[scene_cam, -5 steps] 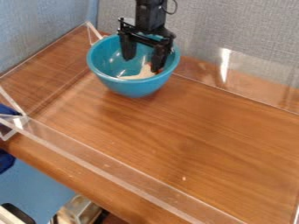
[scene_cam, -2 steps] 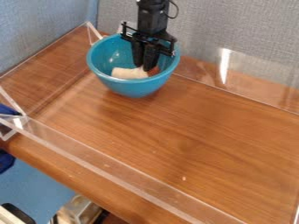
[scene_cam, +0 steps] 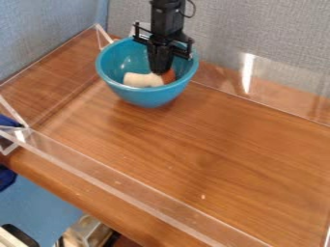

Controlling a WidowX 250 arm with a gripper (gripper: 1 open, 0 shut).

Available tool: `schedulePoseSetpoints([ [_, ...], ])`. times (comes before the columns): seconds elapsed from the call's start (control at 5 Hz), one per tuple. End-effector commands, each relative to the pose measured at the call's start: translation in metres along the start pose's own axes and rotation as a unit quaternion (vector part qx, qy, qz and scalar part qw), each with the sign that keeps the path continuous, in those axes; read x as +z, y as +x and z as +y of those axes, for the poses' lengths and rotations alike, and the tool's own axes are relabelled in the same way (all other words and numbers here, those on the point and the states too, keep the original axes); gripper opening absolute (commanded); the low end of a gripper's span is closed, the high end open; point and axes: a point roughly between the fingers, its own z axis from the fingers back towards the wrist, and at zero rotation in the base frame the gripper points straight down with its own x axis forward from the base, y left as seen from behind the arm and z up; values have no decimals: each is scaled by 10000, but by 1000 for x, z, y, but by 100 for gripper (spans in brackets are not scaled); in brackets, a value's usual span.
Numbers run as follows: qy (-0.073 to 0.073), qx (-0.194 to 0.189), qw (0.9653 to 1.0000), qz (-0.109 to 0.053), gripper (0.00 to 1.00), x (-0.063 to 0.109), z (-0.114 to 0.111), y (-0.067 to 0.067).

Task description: Remove the mushroom from inside the blue bowl and put it on the table

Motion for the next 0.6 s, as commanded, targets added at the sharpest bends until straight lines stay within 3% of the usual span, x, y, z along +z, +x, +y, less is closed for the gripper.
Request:
schedulePoseSetpoints([
  [0.0, 60, 83, 9993, -347, 0, 21, 10, 8],
  [0.4, 50, 78, 9993, -369, 0, 20, 15, 11],
])
